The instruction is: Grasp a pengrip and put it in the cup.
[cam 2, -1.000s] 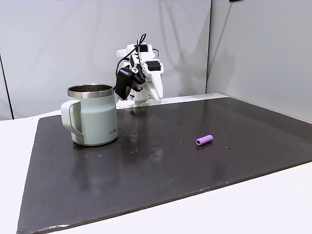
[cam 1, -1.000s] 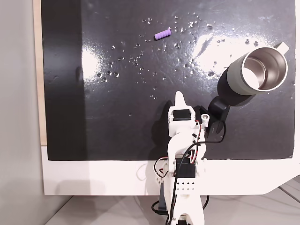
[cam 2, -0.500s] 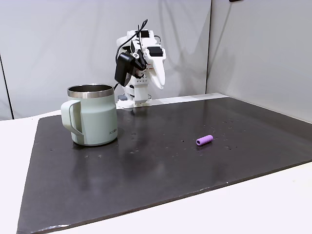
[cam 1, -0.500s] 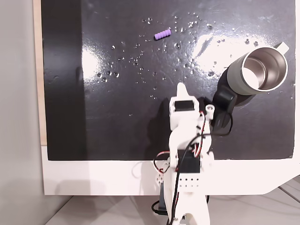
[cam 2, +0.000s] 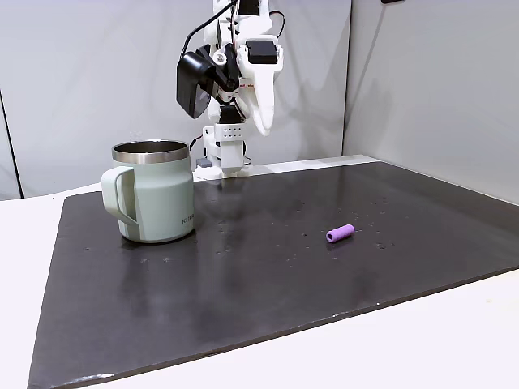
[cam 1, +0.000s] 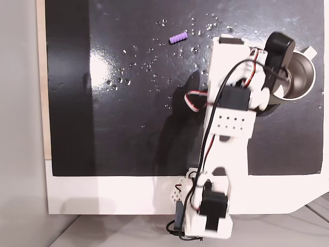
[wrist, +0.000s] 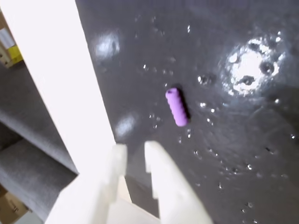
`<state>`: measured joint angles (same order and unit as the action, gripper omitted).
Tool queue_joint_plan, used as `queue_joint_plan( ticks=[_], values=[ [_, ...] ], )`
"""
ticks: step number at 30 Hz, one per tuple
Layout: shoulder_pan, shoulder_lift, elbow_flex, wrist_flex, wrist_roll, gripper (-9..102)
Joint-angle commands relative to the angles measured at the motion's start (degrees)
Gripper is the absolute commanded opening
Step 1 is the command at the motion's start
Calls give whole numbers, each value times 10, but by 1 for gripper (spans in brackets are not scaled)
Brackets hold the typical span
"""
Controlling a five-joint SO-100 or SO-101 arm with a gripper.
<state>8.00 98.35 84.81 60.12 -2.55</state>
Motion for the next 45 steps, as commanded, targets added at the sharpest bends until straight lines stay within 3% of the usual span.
queue_joint_plan(
  ticks=[1, 6, 11, 20, 29, 35, 41, 45],
  values=[
    [11, -69, -133, 48, 5, 0],
    [14, -190, -279, 137, 44, 0],
    [8, -423, -627, 350, 80, 0],
    [-8, -471, -655, 335, 73, 0],
    [-18, -596, -776, 316, 69, 2],
    [-58, -672, -889, 316, 52, 12],
    [-101, -688, -896, 324, 11, 24],
    [-115, -703, -896, 330, -22, 26]
  ],
)
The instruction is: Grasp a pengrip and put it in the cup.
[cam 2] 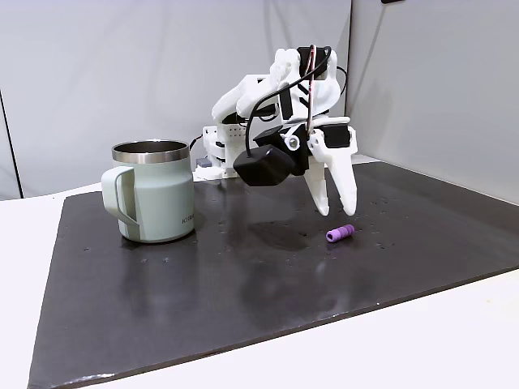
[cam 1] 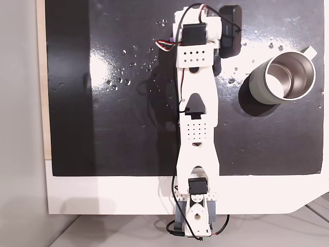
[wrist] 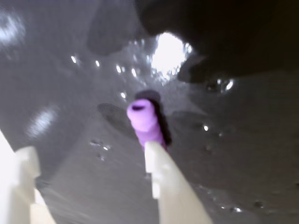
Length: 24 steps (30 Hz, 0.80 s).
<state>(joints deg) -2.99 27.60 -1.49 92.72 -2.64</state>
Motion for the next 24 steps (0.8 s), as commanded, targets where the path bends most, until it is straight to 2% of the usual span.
queue_joint_plan(
  ticks=[1, 13, 16, 22, 24],
  values=[
    [-7, -1, -33, 3, -25, 26],
    [-22, -66, -33, -24, -60, 25],
    [-30, -76, -33, -24, -76, 20],
    [-29, -93, -33, -14, -89, 1],
    [-27, -98, -33, -5, -93, 0]
  ],
)
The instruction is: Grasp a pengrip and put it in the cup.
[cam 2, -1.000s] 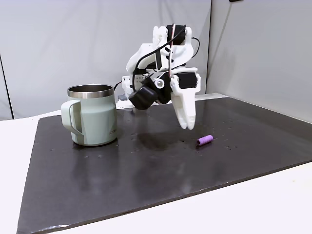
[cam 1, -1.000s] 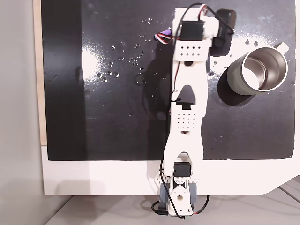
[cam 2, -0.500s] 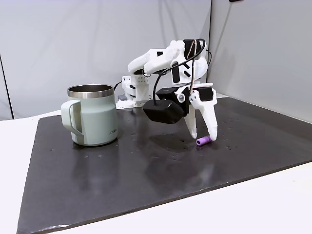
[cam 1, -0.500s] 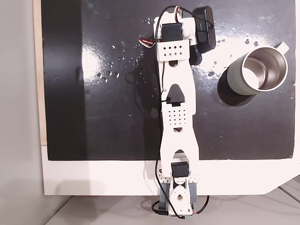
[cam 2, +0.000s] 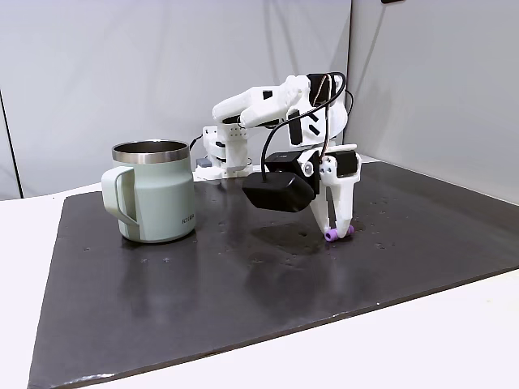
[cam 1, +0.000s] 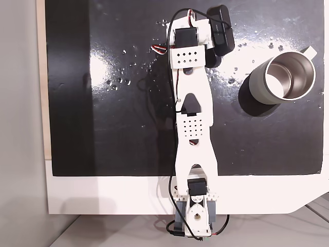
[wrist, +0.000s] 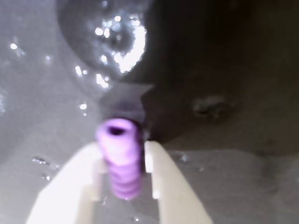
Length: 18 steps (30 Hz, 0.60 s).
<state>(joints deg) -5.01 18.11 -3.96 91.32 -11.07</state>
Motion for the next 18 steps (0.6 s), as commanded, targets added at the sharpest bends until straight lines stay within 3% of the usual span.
queue_joint_plan(
  ticks=[1, 9, 18],
  values=[
    [-6, -5, -9, 13, -9, 0],
    [-14, 45, -83, 96, -6, 0],
    [-12, 351, 205, 115, -11, 0]
  ],
)
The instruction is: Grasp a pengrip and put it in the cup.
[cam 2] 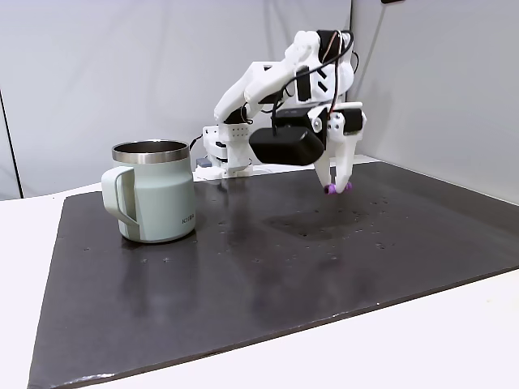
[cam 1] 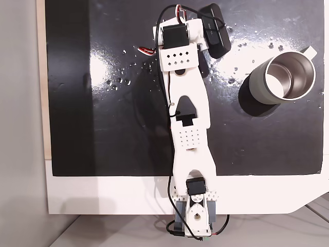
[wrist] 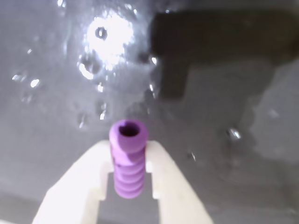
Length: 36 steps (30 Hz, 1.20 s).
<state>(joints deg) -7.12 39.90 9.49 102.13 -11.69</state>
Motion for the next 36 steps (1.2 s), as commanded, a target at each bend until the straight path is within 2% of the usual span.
queue_joint_plan(
  ticks=[1, 8, 14, 20, 26, 36],
  values=[
    [11, 166, 103, 7, -9, 0],
    [51, 366, 316, 9, -58, 0],
    [125, 494, 415, 10, -122, 0],
    [232, 554, 403, 10, -196, 0],
    [327, 534, 347, 7, -257, 0],
    [384, 457, 340, -3, -311, 0]
  ],
)
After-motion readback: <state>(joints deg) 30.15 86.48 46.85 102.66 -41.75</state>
